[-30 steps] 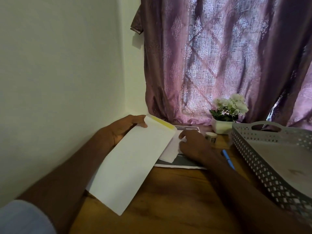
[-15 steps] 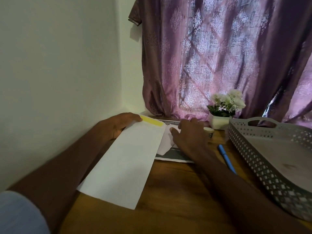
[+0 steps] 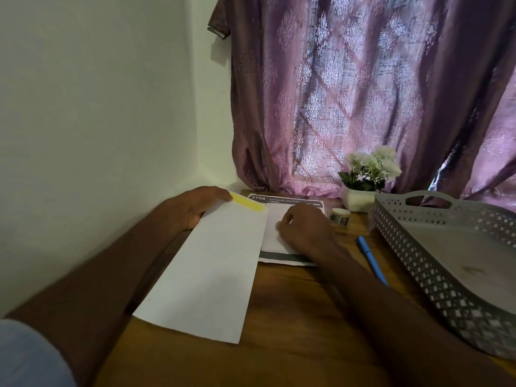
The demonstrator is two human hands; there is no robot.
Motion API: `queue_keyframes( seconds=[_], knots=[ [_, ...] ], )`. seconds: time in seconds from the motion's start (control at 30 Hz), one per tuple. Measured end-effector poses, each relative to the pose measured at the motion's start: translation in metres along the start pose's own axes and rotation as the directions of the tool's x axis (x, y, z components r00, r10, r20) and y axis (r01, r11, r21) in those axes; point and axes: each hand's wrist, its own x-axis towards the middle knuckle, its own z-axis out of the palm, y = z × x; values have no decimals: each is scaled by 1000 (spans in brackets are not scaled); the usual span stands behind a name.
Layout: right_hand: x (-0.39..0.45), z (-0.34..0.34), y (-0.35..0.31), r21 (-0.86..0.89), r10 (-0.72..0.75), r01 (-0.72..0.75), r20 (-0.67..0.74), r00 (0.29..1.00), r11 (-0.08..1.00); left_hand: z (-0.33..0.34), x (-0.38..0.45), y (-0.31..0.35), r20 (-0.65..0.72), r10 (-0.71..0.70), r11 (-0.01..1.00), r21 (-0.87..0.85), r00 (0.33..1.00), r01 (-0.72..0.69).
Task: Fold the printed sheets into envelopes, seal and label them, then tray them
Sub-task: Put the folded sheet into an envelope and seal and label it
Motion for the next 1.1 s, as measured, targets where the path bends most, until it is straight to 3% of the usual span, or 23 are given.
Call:
queue_keyframes(
  seconds=[0.33, 0.73, 1.1],
  knots=[
    [3, 6, 3, -107, -3, 4, 11, 1000, 994, 3, -3, -3, 17, -3, 999, -32, 1000, 3],
    [3, 1, -5, -152, 49, -39, 63, 997, 988, 6, -4, -3, -35, 96, 989, 120, 995, -91],
    [3, -15, -1, -87, 37, -31, 76, 996, 996, 11, -9, -1, -88, 134, 980, 162, 987, -119]
  ],
)
